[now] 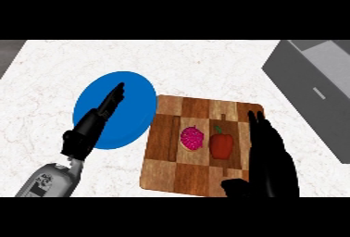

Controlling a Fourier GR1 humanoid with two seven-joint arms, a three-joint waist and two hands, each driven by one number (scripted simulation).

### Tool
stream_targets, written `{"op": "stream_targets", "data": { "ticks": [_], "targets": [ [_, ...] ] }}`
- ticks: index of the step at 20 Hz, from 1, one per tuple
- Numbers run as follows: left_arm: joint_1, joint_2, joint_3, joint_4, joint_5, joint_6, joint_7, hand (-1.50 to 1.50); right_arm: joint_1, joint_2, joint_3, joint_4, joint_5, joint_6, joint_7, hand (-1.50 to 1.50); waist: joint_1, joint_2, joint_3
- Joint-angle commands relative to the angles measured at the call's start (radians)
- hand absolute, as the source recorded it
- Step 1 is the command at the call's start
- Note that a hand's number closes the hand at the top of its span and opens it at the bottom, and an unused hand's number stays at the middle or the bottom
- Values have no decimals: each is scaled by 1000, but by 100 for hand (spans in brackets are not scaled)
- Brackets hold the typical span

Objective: Pick the bell pepper from the cutting board and place it in the cardboard box

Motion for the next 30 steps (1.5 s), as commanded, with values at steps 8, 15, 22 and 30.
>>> {"op": "stream_targets", "data": {
  "ticks": [8,15,22,30],
  "targets": [
    [-12,-17,34,51,-4,-45,-32,0,-44,220,-82,230,100,128,132,-150,12,6,4],
    [-54,-120,11,95,-79,-17,-7,0,-31,271,-107,271,200,90,36,-150,5,4,5],
    [-10,-94,60,31,-69,-77,6,0,-17,272,-119,259,196,130,65,-150,8,2,5],
    [-27,-119,104,89,-98,-103,-25,0,-27,273,-93,371,138,72,74,-150,10,4,5]
  ]
}}
